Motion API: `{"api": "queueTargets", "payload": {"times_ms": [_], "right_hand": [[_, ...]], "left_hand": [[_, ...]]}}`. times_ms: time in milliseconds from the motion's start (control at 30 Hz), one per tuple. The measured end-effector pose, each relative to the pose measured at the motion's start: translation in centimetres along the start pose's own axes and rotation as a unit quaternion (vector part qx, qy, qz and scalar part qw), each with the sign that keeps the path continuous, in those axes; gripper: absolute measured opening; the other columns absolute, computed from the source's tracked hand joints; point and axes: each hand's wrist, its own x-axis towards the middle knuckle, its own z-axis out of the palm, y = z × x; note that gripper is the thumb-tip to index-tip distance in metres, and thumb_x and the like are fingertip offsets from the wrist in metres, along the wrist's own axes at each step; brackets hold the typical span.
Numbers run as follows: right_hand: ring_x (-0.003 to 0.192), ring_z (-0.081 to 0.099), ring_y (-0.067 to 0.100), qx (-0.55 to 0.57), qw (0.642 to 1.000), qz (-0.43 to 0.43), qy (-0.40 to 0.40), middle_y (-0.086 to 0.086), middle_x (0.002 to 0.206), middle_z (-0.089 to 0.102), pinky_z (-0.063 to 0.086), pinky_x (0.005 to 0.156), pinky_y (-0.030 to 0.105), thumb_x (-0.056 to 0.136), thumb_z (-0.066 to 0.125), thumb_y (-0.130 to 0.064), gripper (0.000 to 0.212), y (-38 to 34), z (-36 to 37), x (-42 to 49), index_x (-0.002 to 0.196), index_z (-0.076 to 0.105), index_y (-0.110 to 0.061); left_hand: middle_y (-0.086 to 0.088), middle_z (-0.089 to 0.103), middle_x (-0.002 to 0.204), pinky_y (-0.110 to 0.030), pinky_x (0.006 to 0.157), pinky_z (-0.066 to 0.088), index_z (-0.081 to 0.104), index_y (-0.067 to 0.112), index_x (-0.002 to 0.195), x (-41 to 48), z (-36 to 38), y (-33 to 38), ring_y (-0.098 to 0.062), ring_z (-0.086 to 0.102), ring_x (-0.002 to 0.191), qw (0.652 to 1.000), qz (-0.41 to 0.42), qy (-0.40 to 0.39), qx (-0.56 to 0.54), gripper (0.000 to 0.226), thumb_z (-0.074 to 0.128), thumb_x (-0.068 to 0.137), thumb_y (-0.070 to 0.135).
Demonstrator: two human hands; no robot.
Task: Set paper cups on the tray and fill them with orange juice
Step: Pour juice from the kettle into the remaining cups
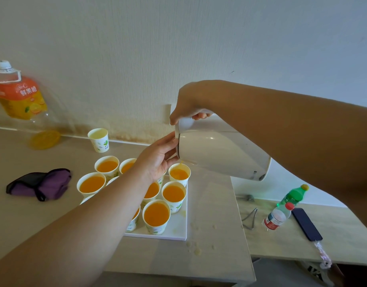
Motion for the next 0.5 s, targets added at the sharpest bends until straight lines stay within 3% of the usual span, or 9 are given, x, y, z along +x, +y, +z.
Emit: {"api": "queueTargets", "payload": {"times_ms": [500], "right_hand": [[0.051,0.038,0.017,-0.023,1.000,-0.007,-0.004,0.005,0.064,0.043,0.036,0.053,0.024,0.089,0.057,-0.041,0.039,-0.91,-0.04,0.07,0.069,0.042,-0.012]], "left_hand": [[-0.002,0.074,0.090,-0.029,0.078,0.058,0.064,0.017,0.110,-0.62,-0.17,-0.14,-0.015,0.069,0.088,1.000,0.005,0.004,-0.007,0.022,0.051,0.095,0.008]]}}
